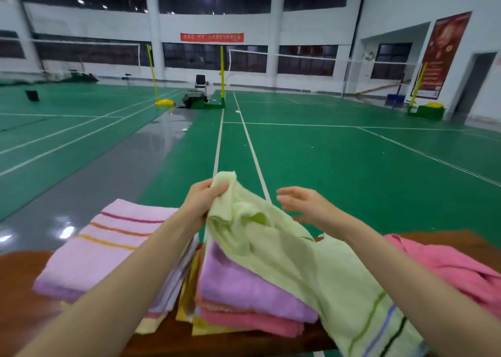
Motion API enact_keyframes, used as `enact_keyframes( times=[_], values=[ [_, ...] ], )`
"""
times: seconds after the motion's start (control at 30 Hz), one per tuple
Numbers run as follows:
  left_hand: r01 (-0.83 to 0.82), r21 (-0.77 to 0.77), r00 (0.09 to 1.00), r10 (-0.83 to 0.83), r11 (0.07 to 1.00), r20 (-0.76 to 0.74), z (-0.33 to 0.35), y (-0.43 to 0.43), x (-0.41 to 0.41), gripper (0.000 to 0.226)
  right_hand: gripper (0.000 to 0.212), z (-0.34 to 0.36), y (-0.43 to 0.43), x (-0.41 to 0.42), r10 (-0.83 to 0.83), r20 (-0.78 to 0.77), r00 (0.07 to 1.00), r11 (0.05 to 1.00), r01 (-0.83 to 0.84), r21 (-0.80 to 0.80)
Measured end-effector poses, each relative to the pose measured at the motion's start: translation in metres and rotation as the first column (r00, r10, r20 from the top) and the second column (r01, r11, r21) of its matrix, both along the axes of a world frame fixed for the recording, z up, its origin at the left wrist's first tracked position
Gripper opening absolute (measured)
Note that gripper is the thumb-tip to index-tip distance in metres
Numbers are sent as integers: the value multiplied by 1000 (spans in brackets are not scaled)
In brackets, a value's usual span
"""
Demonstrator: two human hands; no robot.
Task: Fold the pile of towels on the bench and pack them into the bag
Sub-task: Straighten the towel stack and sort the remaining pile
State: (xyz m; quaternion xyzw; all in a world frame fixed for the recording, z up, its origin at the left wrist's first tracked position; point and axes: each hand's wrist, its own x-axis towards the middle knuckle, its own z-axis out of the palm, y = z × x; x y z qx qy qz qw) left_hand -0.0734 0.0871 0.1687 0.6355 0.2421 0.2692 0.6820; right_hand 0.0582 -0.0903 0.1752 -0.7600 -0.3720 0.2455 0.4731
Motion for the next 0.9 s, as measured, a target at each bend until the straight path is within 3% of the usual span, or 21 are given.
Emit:
enact_keyframes(
  times=[0.07, 0.17, 0.27, 0.3, 0.37, 0.43, 0.53, 0.6, 0.63, 0.7, 0.8, 0.9],
  values=[
    [15, -60, 1000, -15, 998, 2, -6, 5, -14, 12, 44, -27, -5, 1, 0, 125, 992, 990, 18, -142],
    [-32, -64, 999, 32, 997, 2, -10, 8, -26, 17, 48, -53, -12, 0, 21, 222, 975, 977, 27, -212],
    [-205, 210, 971, 226, 956, -81, -20, 18, -34, 25, 47, -61, -17, -6, -2, 330, 944, 973, 79, -219],
    [-213, 363, 948, 282, 907, -148, -24, 23, -37, 25, 46, -63, -18, -8, -12, 357, 934, 975, 89, -201],
    [-73, 627, 881, 345, 776, -324, -32, 28, -41, 20, 47, -70, -22, -15, -14, 396, 918, 979, 93, -181],
    [94, 712, 843, 325, 696, -429, -43, 27, -43, 31, 54, -82, -24, -23, 8, 414, 910, 970, 94, -225],
    [162, 847, 900, 277, 506, -338, -52, 14, -45, 55, 61, -98, -21, -36, 2, 490, 872, 947, 155, -280],
    [281, 888, 920, 161, 363, -357, -53, 4, -47, 80, 70, -103, -15, -46, -45, 553, 832, 970, 169, -176],
    [351, 873, 910, 94, 339, -403, -55, -2, -47, 89, 82, -104, -13, -51, -63, 584, 809, 983, 150, -102],
    [453, 803, 866, 21, 387, -499, -58, -11, -46, 87, 98, -106, -10, -57, -21, 622, 783, 998, 56, -36],
    [413, 741, 879, -19, 530, -477, -61, -8, -49, 74, 85, -104, -3, -67, 127, 666, 735, 991, -121, -56],
    [403, 704, 876, -23, 584, -483, -62, 3, -60, 64, 80, -104, 4, -74, 201, 663, 721, 980, -151, -132]
  ],
)
